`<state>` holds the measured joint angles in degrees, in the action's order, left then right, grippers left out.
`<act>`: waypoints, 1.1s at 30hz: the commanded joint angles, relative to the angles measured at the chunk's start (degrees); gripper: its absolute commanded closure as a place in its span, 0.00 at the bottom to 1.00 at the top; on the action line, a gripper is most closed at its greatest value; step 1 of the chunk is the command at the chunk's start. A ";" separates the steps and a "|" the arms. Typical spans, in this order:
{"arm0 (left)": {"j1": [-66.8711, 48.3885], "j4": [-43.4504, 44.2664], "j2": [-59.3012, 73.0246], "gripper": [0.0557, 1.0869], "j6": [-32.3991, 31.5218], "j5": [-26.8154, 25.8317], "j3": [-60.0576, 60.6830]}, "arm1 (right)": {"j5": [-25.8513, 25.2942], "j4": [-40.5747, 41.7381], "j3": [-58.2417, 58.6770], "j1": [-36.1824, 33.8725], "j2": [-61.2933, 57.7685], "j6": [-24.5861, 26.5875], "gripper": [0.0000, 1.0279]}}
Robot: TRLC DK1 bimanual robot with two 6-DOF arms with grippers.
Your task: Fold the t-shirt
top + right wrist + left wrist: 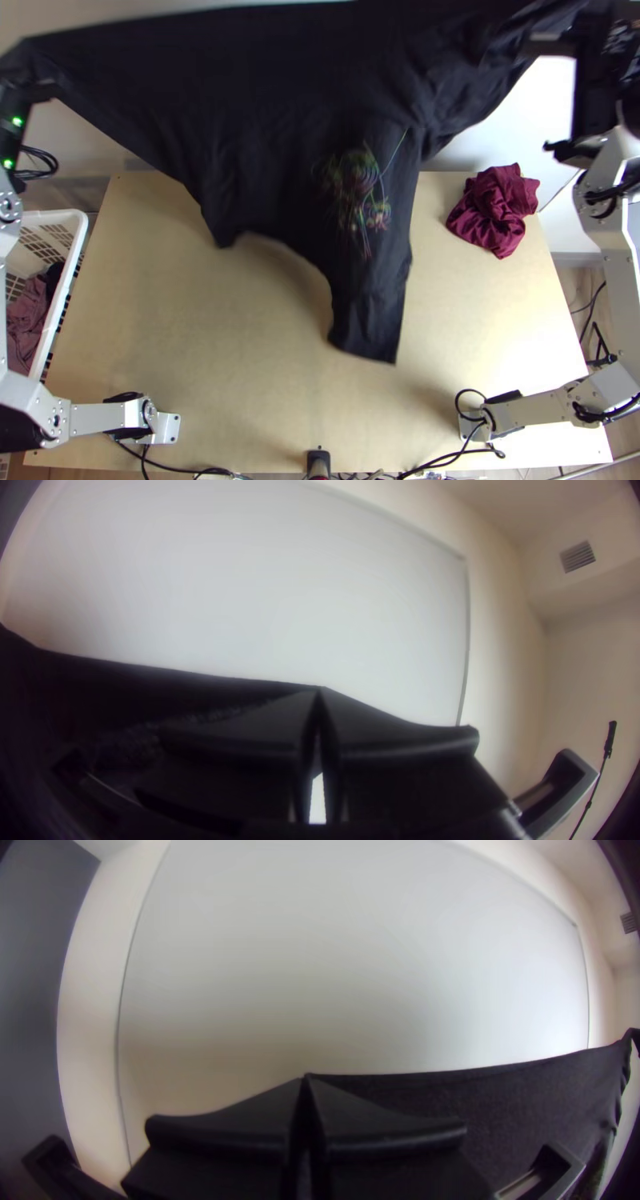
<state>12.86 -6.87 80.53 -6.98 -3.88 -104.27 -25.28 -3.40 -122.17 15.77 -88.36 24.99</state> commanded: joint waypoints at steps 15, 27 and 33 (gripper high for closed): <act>-2.14 13.29 7.18 0.96 4.17 9.68 -3.75 | -2.14 16.76 -7.82 -2.15 -11.66 8.58 0.97; -2.32 17.86 25.99 0.96 9.44 14.69 -22.12 | -1.53 26.25 -13.01 -6.80 -23.44 12.01 0.97; -3.63 23.31 29.95 0.96 13.75 15.83 -24.84 | -1.53 30.12 -14.41 -8.91 -26.16 13.85 0.97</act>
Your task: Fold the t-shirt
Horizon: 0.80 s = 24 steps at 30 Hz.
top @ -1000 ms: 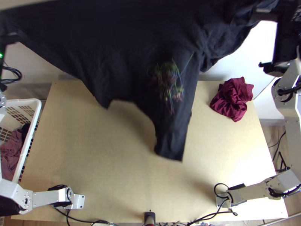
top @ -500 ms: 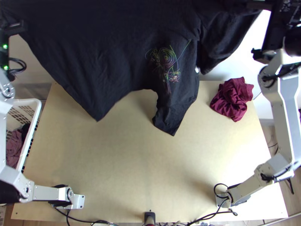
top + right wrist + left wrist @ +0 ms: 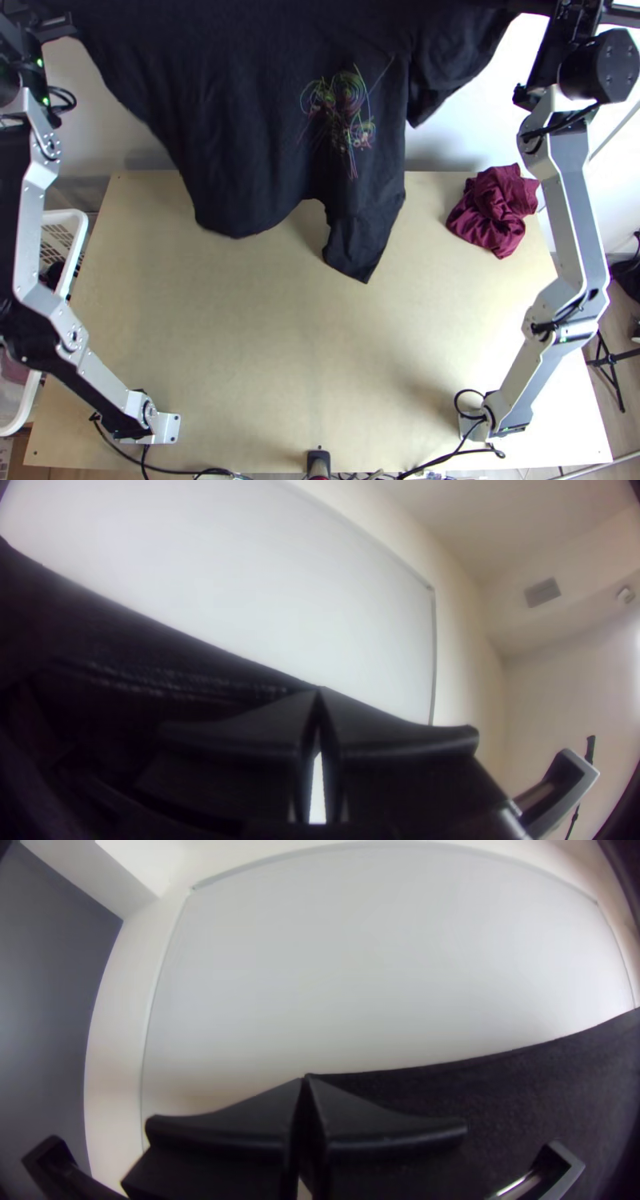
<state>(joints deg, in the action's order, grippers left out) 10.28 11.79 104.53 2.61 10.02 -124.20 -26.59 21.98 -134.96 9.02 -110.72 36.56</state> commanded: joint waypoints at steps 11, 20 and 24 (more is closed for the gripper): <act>-0.44 -1.86 -2.23 0.96 1.26 1.84 -1.66 | -0.22 -0.44 4.00 2.94 7.18 2.73 0.97; 1.05 -12.85 -20.51 0.96 -4.55 -4.84 9.86 | -1.18 -10.38 8.66 13.57 21.86 3.35 0.97; 0.18 -12.85 -31.49 0.96 -4.55 -7.47 19.35 | -3.03 -14.15 10.59 18.23 27.57 4.58 0.97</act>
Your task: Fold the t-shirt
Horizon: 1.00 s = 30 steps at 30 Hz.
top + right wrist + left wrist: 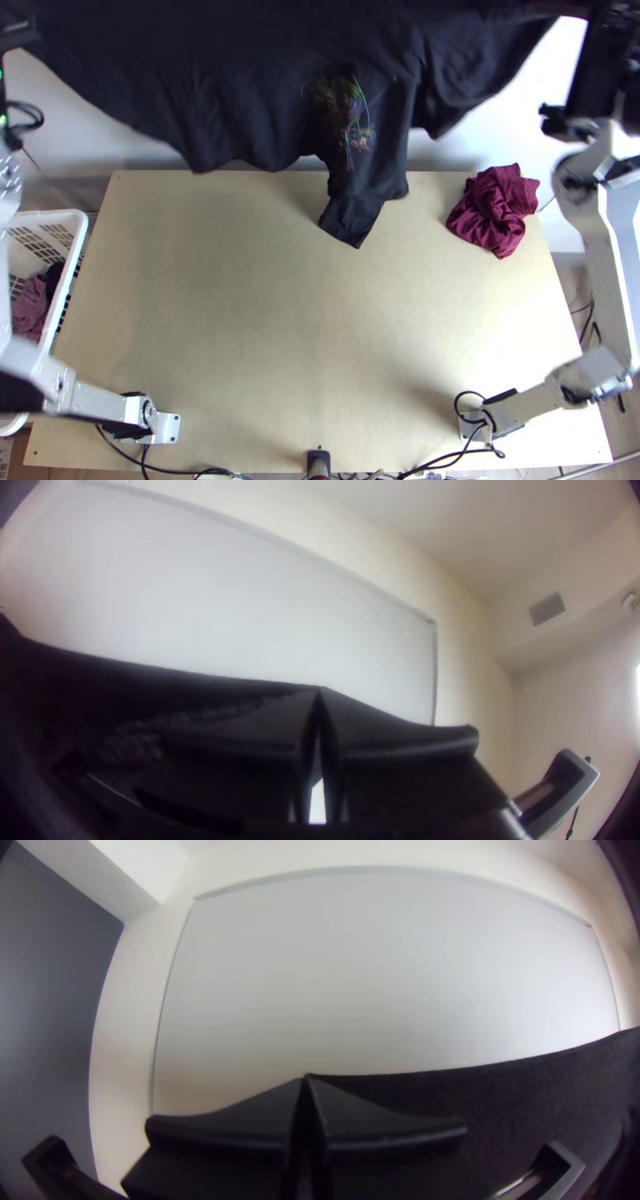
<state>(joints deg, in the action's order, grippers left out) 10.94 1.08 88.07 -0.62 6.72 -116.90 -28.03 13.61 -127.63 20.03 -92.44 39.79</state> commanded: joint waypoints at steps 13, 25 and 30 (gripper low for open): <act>-0.22 -4.25 -44.57 0.96 0.18 -5.31 33.23 | -5.98 -10.09 5.91 13.81 26.88 6.26 0.97; 0.57 -8.20 -58.98 0.96 0.97 -4.79 33.32 | -9.06 -11.76 -1.92 13.10 32.59 9.25 0.97; 0.66 -9.96 -61.88 0.96 2.20 -4.79 33.76 | -10.20 -16.07 -1.04 13.10 34.17 7.32 0.97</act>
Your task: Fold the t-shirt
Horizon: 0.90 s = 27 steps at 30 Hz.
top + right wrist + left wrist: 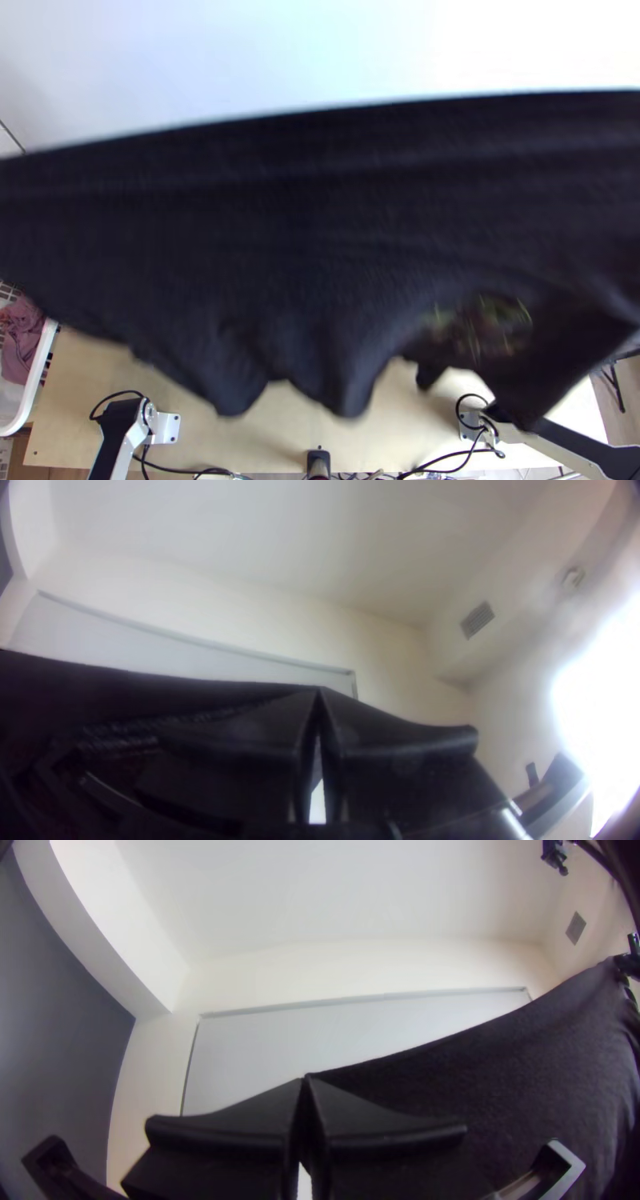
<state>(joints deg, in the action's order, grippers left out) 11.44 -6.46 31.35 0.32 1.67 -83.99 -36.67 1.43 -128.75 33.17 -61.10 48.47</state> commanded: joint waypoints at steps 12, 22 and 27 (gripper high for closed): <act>-0.02 4.88 -9.29 0.96 4.25 -0.53 17.89 | -1.66 5.34 38.84 0.41 16.10 -7.51 0.97; -1.16 18.06 -2.79 0.96 5.13 -2.11 32.75 | -1.13 18.87 72.06 1.29 18.39 -11.82 0.97; -6.96 26.94 4.77 0.96 8.91 -1.32 37.23 | 1.95 20.28 78.56 -3.99 11.09 -17.44 0.97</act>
<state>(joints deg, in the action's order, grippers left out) 9.19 10.72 28.67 6.09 0.16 -53.80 -37.85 18.02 -62.83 33.41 -44.66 36.77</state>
